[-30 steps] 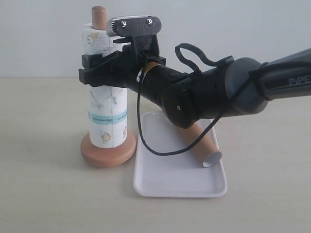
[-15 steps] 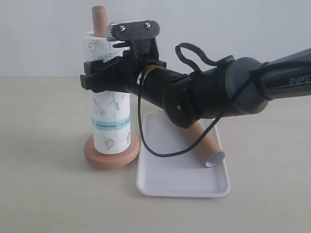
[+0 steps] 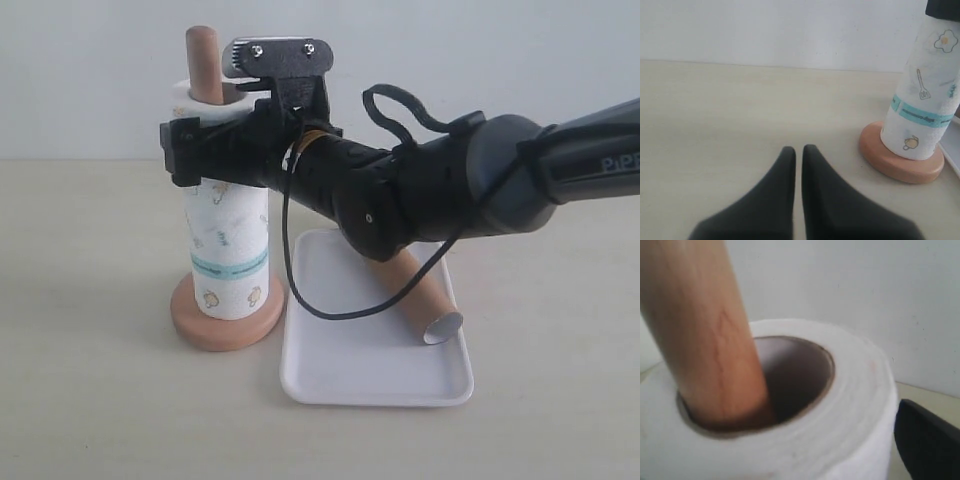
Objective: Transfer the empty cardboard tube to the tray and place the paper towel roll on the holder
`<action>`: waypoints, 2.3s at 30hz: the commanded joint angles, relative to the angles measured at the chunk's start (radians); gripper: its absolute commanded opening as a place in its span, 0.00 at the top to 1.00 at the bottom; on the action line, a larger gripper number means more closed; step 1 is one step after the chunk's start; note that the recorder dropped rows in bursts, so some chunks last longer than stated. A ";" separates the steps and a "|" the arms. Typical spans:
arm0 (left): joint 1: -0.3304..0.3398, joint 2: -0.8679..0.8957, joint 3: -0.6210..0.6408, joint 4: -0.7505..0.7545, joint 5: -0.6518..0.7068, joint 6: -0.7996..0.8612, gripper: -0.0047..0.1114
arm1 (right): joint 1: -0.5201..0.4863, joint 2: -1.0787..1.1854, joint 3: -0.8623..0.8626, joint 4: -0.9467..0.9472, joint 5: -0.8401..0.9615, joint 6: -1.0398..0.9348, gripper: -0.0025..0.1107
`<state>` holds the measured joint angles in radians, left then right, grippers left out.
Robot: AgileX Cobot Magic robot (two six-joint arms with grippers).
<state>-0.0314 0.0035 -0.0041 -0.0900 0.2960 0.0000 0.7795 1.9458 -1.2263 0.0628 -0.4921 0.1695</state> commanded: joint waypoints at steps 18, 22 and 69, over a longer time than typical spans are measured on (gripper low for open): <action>0.004 -0.003 0.004 0.000 -0.004 0.000 0.92 | -0.002 -0.260 -0.003 -0.028 0.012 0.019 0.07; 0.004 -0.003 0.004 0.000 -0.004 0.000 0.92 | -0.002 -0.337 -0.003 -0.054 0.010 0.033 0.07; 0.004 -0.003 0.004 0.000 -0.004 0.000 0.92 | -0.426 -1.066 0.445 -0.597 0.889 0.354 0.90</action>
<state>-0.0314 0.0035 -0.0041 -0.0900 0.2960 0.0000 0.3600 0.8810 -0.8898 -0.5357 0.5078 0.4738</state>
